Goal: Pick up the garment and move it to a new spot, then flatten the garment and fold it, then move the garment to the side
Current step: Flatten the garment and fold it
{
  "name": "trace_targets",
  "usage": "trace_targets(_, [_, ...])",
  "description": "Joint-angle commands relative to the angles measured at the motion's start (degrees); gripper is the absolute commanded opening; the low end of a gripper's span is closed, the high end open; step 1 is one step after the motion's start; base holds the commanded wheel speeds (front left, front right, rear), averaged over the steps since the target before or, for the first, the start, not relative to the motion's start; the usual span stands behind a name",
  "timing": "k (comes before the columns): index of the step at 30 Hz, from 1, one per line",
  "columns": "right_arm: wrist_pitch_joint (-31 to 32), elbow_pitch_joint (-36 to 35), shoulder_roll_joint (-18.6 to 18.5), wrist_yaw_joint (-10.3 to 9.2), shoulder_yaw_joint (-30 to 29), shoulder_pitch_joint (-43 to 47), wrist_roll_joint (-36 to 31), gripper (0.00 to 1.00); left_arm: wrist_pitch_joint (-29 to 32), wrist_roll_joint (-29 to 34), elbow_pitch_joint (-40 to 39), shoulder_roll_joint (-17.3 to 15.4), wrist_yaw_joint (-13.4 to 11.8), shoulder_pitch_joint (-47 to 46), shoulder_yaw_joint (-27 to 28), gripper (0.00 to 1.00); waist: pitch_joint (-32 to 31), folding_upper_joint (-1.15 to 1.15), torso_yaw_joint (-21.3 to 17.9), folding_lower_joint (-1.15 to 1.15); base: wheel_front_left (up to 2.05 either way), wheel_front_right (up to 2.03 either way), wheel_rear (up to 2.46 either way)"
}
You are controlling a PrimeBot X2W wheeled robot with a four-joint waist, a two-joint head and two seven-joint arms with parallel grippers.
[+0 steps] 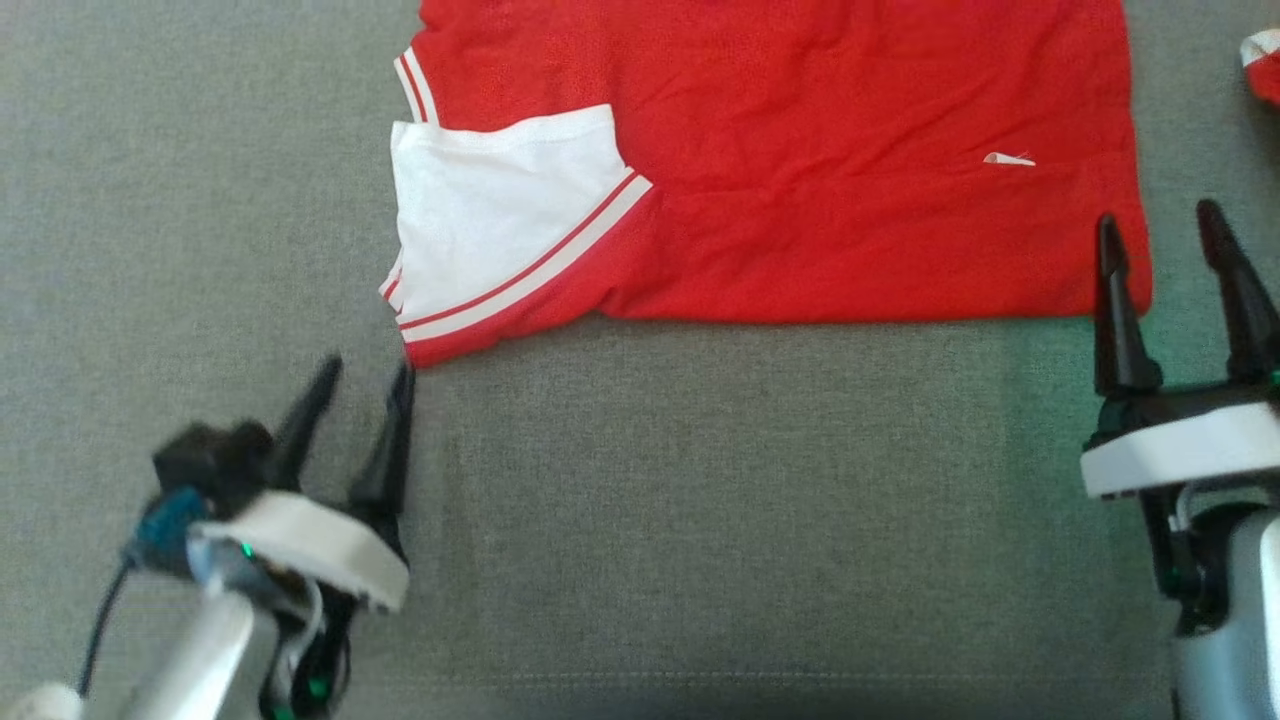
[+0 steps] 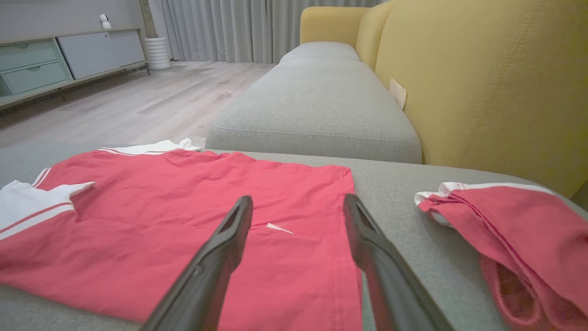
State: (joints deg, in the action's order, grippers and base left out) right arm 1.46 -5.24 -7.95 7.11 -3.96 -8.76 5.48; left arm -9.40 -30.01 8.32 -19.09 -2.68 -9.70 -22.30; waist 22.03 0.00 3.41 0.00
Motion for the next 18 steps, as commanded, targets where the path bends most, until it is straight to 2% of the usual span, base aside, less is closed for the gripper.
trace_targets(1, [-0.6,-2.4,0.2,0.37,0.9,0.1,0.2,1.0,0.8,-1.0,-2.8,-1.0,-0.6,-0.5,2.0,1.0,-0.2,0.0,-0.2,0.0,0.0,0.0,0.0])
trace_targets(5, [-0.8,-2.2,0.9,0.37,0.8,1.3,0.2,1.0,2.6,-3.4,-3.3,0.3,-1.7,1.5,2.3,1.0,-0.3,0.0,-0.4,0.0,0.0,0.0,0.0])
trace_targets(12, [-0.3,-2.2,1.6,0.37,0.7,2.0,-0.3,1.0,3.4,-4.8,-1.5,1.6,-2.2,-1.5,2.9,1.0,-0.2,0.0,-0.9,0.0,0.0,0.0,0.0])
trace_targets(18, [0.0,-2.1,1.9,0.37,1.2,1.7,-0.2,1.0,4.3,-2.4,2.4,1.2,-2.5,-4.8,1.2,1.0,0.1,0.0,-1.3,0.0,0.0,0.0,0.0])
